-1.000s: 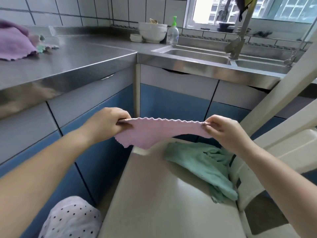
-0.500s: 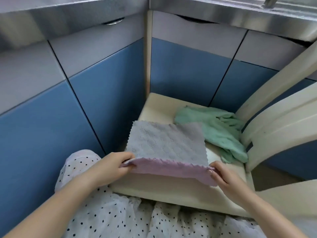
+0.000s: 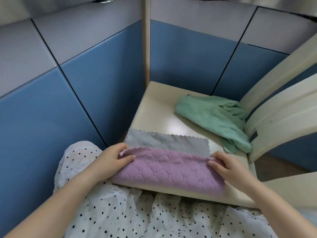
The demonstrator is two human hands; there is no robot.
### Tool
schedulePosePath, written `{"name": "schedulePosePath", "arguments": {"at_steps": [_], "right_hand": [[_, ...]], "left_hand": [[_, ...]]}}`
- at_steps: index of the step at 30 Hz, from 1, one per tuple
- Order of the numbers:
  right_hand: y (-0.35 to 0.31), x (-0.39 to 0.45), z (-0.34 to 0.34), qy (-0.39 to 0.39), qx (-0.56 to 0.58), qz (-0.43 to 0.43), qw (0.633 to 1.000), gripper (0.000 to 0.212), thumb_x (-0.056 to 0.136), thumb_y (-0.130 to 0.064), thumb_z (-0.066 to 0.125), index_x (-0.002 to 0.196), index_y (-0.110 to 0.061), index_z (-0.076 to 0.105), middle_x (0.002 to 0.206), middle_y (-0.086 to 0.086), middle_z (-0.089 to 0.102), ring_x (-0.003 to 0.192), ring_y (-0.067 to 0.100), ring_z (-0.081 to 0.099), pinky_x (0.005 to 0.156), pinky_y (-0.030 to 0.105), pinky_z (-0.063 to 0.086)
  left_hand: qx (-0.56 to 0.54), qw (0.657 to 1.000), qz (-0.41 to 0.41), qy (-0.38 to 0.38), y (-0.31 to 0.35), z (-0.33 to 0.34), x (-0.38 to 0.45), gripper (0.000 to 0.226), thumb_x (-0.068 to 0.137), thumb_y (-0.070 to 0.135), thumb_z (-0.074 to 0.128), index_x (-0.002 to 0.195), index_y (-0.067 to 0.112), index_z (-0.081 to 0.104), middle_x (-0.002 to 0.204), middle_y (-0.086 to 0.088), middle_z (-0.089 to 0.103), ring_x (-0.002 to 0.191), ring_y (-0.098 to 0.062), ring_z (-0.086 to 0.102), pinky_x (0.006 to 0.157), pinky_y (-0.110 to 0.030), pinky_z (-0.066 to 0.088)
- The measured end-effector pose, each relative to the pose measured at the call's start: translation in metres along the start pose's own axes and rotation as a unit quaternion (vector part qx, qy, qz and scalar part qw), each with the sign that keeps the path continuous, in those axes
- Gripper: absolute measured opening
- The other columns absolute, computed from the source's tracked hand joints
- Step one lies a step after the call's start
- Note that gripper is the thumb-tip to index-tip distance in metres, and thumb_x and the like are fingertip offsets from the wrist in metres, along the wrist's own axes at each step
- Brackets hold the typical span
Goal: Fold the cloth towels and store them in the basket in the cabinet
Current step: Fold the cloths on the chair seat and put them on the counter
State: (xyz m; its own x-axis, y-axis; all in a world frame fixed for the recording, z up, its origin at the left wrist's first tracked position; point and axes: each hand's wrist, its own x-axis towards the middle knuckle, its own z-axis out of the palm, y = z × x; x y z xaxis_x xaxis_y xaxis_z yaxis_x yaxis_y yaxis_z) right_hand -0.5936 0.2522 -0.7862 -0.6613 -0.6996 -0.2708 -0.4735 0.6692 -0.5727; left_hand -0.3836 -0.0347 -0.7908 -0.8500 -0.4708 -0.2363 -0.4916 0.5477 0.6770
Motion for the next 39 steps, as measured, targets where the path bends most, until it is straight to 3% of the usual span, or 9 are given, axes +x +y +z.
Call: {"name": "schedulePosePath", "arguments": {"at_steps": [5, 18, 22, 26, 29, 31, 34, 37, 39], "right_hand": [[-0.004, 0.036, -0.006, 0.104, 0.055, 0.003, 0.993, 0.007, 0.089, -0.025, 0.061, 0.084, -0.020, 0.060, 0.075, -0.006, 0.060, 0.067, 0.009, 0.051, 0.058, 0.022, 0.037], [0.000, 0.077, -0.002, 0.090, 0.007, 0.075, 0.993, 0.014, 0.090, -0.033, 0.058, 0.091, -0.019, 0.057, 0.078, -0.001, 0.060, 0.075, 0.017, 0.052, 0.059, 0.021, 0.035], [-0.003, 0.080, -0.001, 0.080, -0.008, 0.085, 0.993, 0.015, 0.090, -0.033, 0.058, 0.094, -0.019, 0.057, 0.081, -0.003, 0.059, 0.078, 0.017, 0.052, 0.059, 0.028, 0.034], [-0.003, 0.078, -0.003, 0.106, -0.012, 0.107, 0.989, 0.016, 0.090, -0.031, 0.058, 0.098, -0.017, 0.058, 0.084, -0.003, 0.062, 0.079, 0.018, 0.055, 0.062, 0.028, 0.037], [-0.002, 0.068, -0.003, 0.205, -0.079, 0.075, 0.973, 0.021, 0.088, -0.027, 0.060, 0.105, -0.017, 0.060, 0.096, 0.000, 0.061, 0.092, 0.023, 0.057, 0.075, 0.033, 0.042], [-0.009, 0.059, 0.007, 0.246, -0.090, 0.006, 0.965, 0.023, 0.086, -0.024, 0.062, 0.107, -0.014, 0.064, 0.104, 0.006, 0.062, 0.100, 0.028, 0.056, 0.083, 0.038, 0.043], [-0.032, 0.051, 0.039, 0.216, -0.120, -0.083, 0.965, 0.032, 0.086, -0.030, 0.054, 0.112, -0.015, 0.065, 0.120, 0.010, 0.061, 0.114, 0.031, 0.055, 0.095, 0.046, 0.042], [-0.058, 0.054, 0.077, 0.159, -0.169, -0.100, 0.967, 0.041, 0.090, -0.035, 0.040, 0.120, -0.017, 0.061, 0.134, 0.010, 0.055, 0.128, 0.032, 0.048, 0.103, 0.057, 0.032], [-0.069, 0.058, 0.093, 0.122, -0.192, -0.090, 0.970, 0.048, 0.087, -0.034, 0.033, 0.126, -0.017, 0.058, 0.136, 0.009, 0.054, 0.129, 0.032, 0.047, 0.100, 0.061, 0.032]], "left_hand": [[-0.062, 0.996, -0.026, 0.058, 0.001, 0.001, 0.016, 0.008, 0.090, 0.032, 0.059, 0.089, 0.024, 0.060, 0.086, 0.005, 0.065, 0.081, -0.012, 0.059, 0.068, -0.028, 0.045], [0.059, 0.990, -0.067, 0.110, 0.001, 0.006, 0.063, 0.029, 0.089, 0.039, 0.059, 0.075, 0.015, 0.048, 0.070, 0.002, 0.054, 0.065, -0.013, 0.047, 0.056, -0.029, 0.033], [0.072, 0.990, -0.073, 0.100, -0.001, 0.007, 0.068, 0.030, 0.088, 0.039, 0.060, 0.073, 0.017, 0.046, 0.070, 0.002, 0.053, 0.065, -0.016, 0.048, 0.055, -0.030, 0.032], [0.052, 0.989, -0.101, 0.090, -0.003, 0.005, 0.069, 0.031, 0.088, 0.045, 0.058, 0.102, 0.019, 0.048, 0.086, 0.003, 0.059, 0.082, -0.018, 0.056, 0.068, -0.033, 0.045], [0.071, 0.975, -0.079, 0.195, -0.003, 0.000, 0.064, 0.050, 0.088, 0.043, 0.058, 0.128, 0.018, 0.044, 0.107, 0.001, 0.059, 0.099, -0.020, 0.056, 0.085, -0.039, 0.047], [0.113, 0.961, 0.013, 0.251, 0.003, 0.004, 0.054, 0.046, 0.089, 0.038, 0.054, 0.128, 0.012, 0.050, 0.118, -0.006, 0.056, 0.106, -0.027, 0.056, 0.091, -0.042, 0.045], [0.178, 0.954, 0.154, 0.185, 0.028, 0.033, 0.044, 0.052, 0.089, 0.037, 0.038, 0.127, 0.007, 0.054, 0.128, -0.010, 0.057, 0.119, -0.029, 0.053, 0.104, -0.041, 0.038], [0.227, 0.959, 0.162, 0.056, 0.054, 0.066, 0.043, 0.051, 0.098, 0.028, 0.031, 0.146, 0.010, 0.029, 0.154, -0.005, 0.028, 0.144, -0.019, 0.019, 0.117, -0.034, 0.007], [0.271, 0.952, 0.142, 0.019, 0.058, 0.081, 0.048, 0.053, 0.101, 0.026, 0.026, 0.151, 0.014, 0.012, 0.159, -0.001, 0.010, 0.147, -0.016, 0.002, 0.118, -0.037, -0.002]]}}
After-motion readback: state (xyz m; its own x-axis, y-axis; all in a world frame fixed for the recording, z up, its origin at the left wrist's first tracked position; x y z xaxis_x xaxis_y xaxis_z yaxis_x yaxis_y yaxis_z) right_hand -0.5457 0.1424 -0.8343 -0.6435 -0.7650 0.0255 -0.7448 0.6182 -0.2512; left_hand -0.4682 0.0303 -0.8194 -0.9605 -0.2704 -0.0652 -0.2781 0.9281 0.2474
